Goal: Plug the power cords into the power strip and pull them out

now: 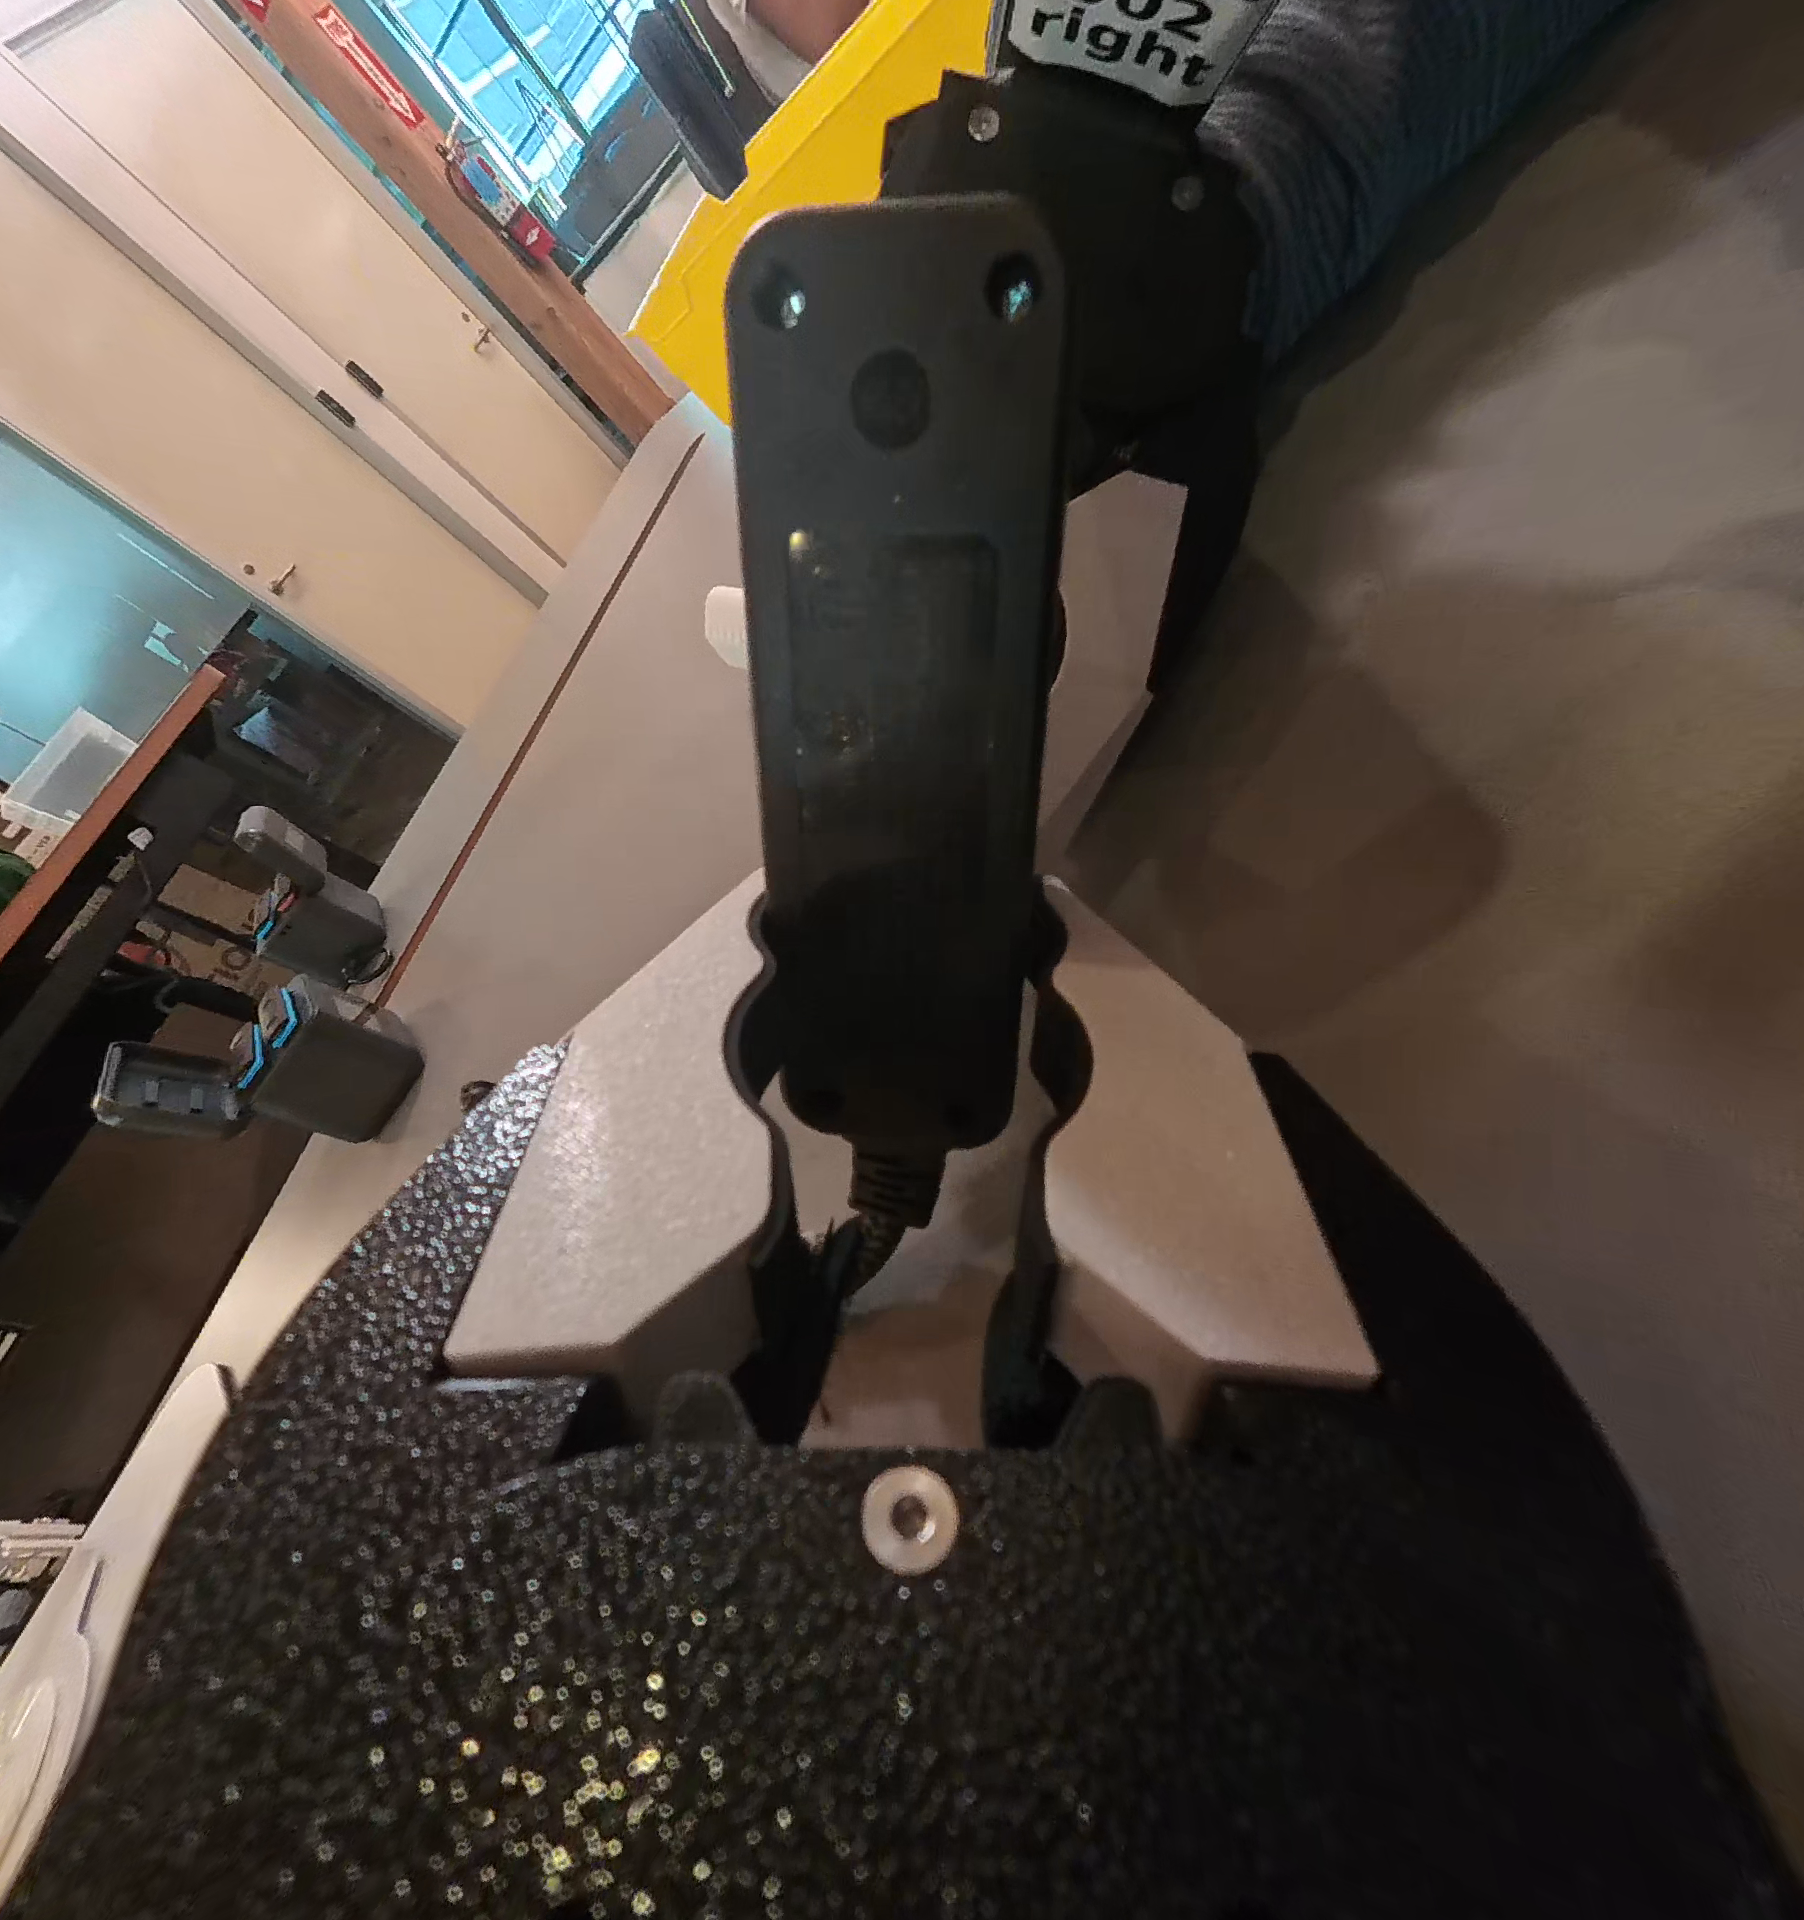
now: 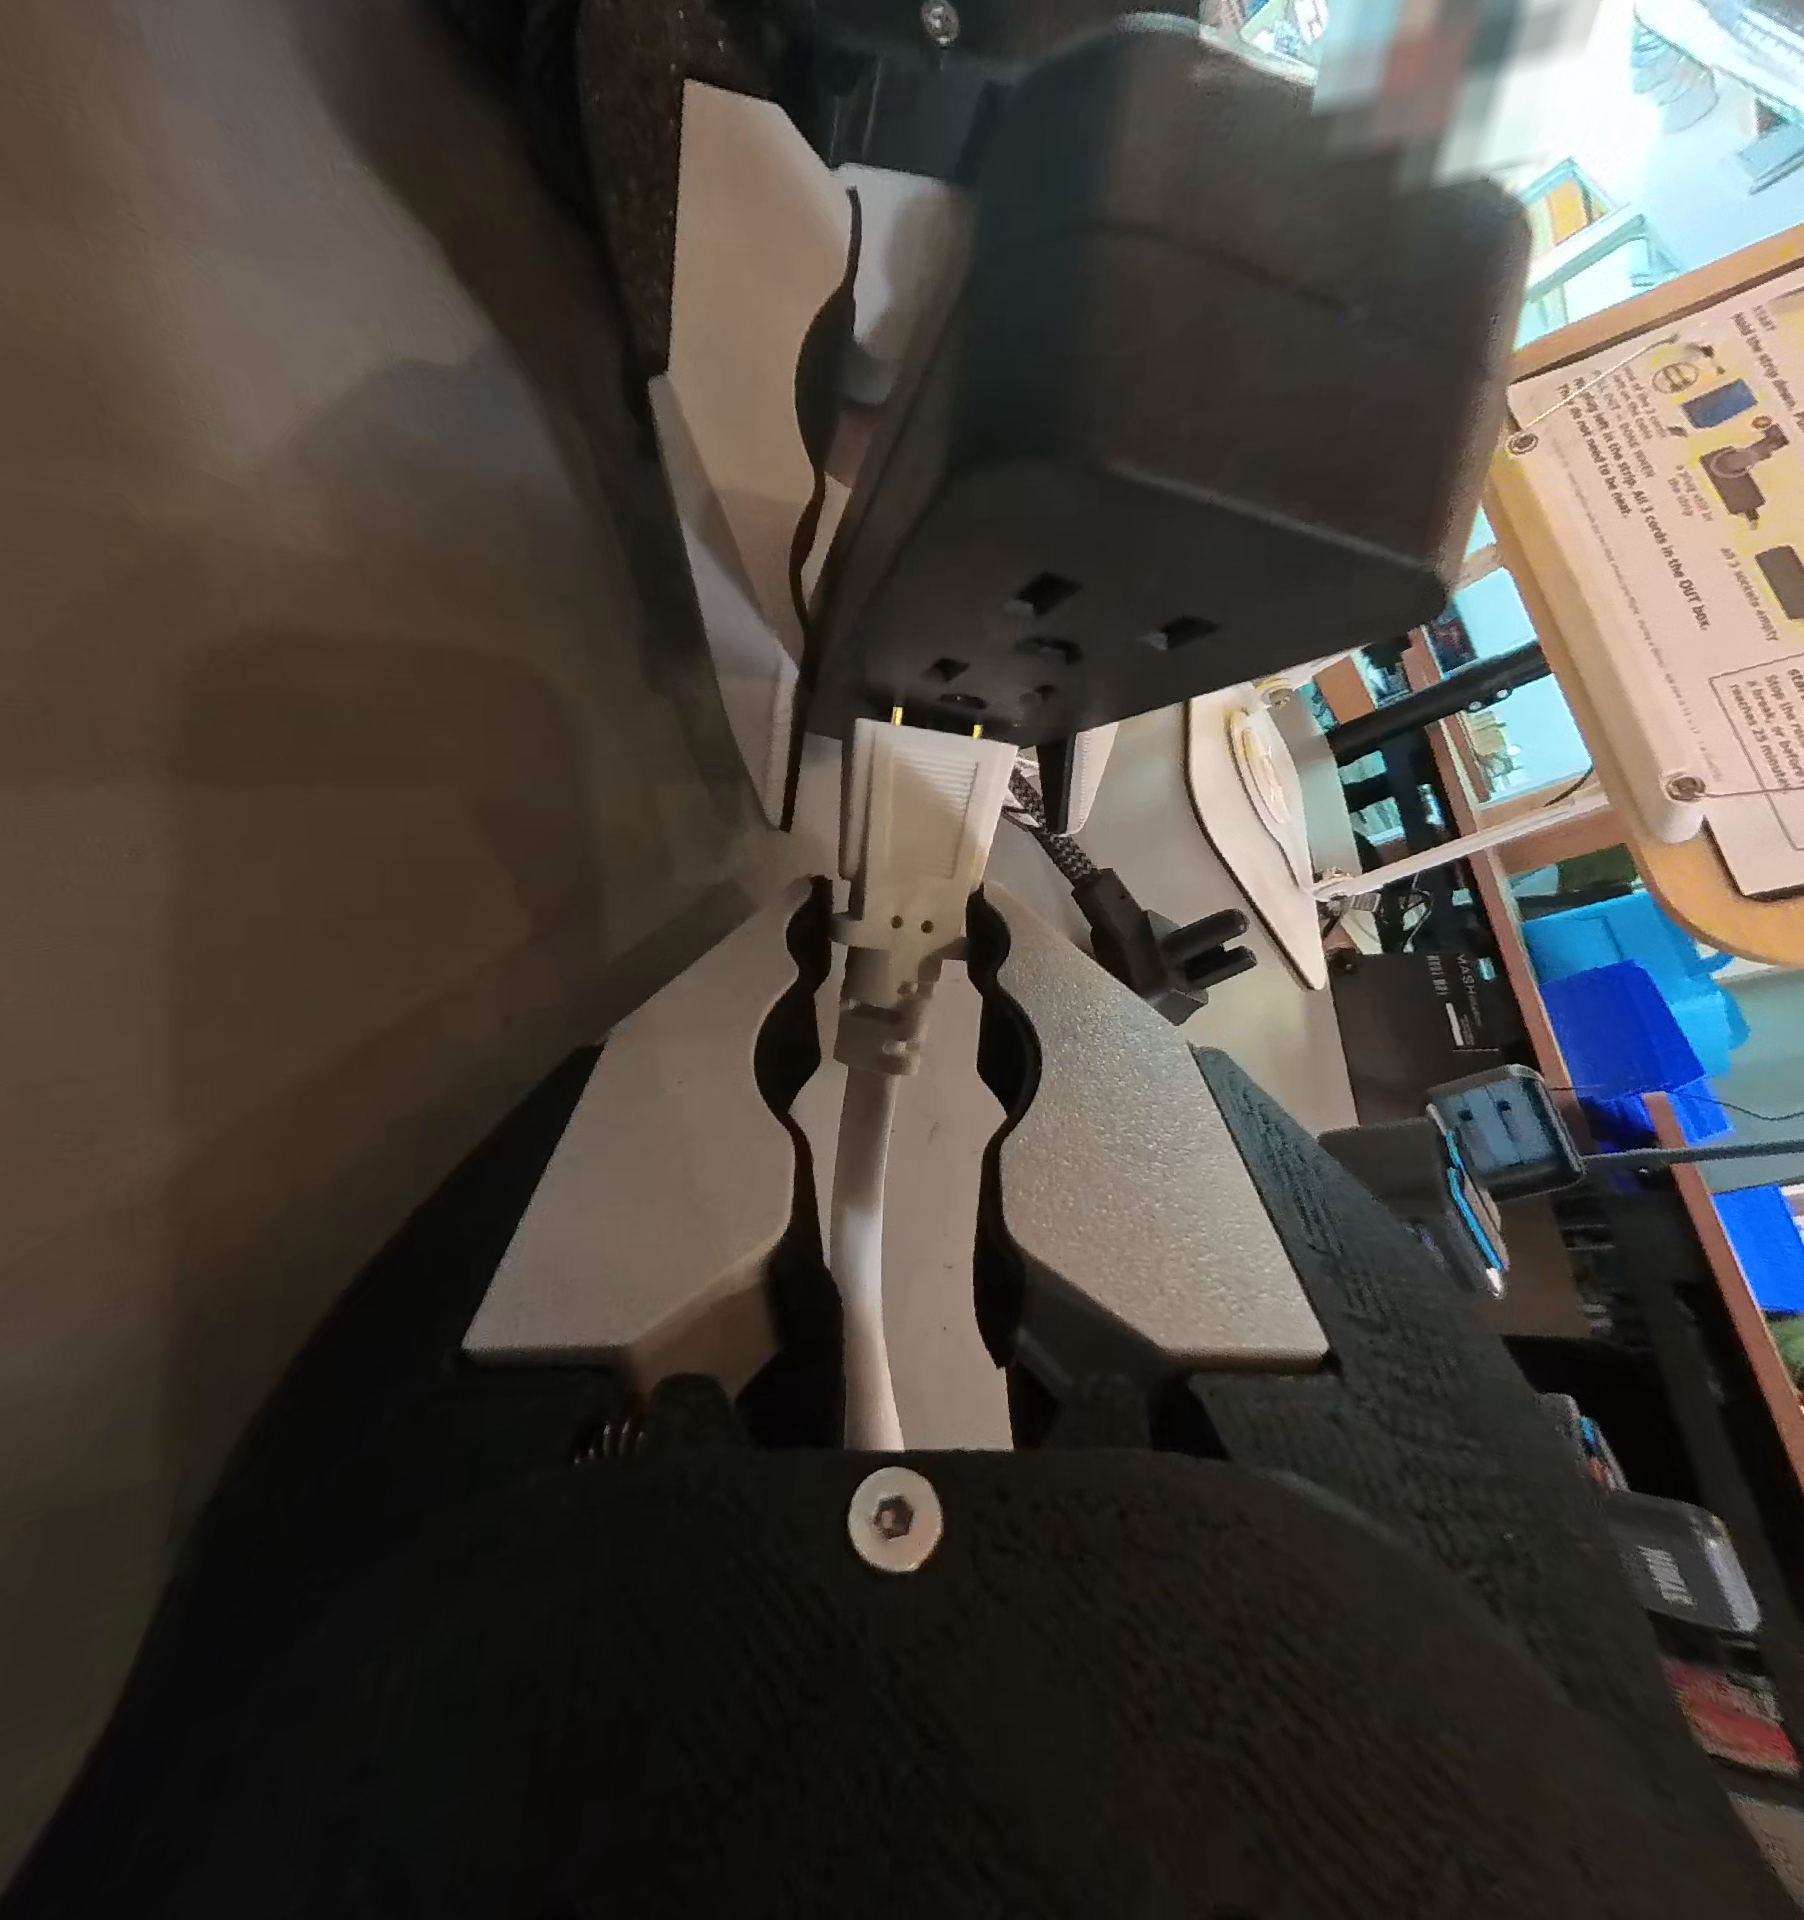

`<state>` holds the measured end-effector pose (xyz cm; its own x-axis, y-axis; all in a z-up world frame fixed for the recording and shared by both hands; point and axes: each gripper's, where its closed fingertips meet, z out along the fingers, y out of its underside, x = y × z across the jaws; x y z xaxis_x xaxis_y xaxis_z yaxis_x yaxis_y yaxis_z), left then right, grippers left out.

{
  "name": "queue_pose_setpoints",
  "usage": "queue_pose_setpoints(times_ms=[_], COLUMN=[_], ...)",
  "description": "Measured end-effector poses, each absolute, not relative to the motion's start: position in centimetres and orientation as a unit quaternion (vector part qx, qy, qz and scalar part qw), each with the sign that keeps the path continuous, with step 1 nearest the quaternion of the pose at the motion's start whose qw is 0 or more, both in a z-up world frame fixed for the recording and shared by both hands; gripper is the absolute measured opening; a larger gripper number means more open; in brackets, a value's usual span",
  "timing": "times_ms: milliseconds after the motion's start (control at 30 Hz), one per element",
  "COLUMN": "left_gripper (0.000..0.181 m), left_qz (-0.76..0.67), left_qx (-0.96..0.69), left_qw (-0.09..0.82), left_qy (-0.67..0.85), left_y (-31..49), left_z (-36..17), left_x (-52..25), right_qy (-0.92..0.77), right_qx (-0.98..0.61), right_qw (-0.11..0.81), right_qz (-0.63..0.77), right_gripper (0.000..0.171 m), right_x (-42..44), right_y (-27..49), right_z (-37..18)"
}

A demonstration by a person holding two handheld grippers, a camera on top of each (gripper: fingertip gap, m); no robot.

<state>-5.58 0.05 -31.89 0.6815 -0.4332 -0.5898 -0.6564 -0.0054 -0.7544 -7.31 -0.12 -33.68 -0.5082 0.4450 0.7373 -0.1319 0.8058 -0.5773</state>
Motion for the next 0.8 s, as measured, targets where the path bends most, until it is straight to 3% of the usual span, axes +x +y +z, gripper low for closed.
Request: queue_pose_setpoints(times_ms=[400, 800], left_gripper=[0.044, 0.044], left_qz=[0.085, 0.086], left_qx=[-0.699, -0.698], left_qw=[0.592, 0.592], left_qy=[0.391, 0.393], left_y=[-0.06, -0.05], left_z=[-31.81, -31.84], left_x=[-5.42, -5.47], right_qy=[-0.835, -0.833], right_qx=[-0.124, -0.12], right_qw=[0.416, 0.424], right_qz=[0.34, 0.335], right_gripper=[0.024, 0.023], right_x=[-6.79, -6.78], right_y=[-0.32, -0.2], right_z=[-33.91, -33.87])
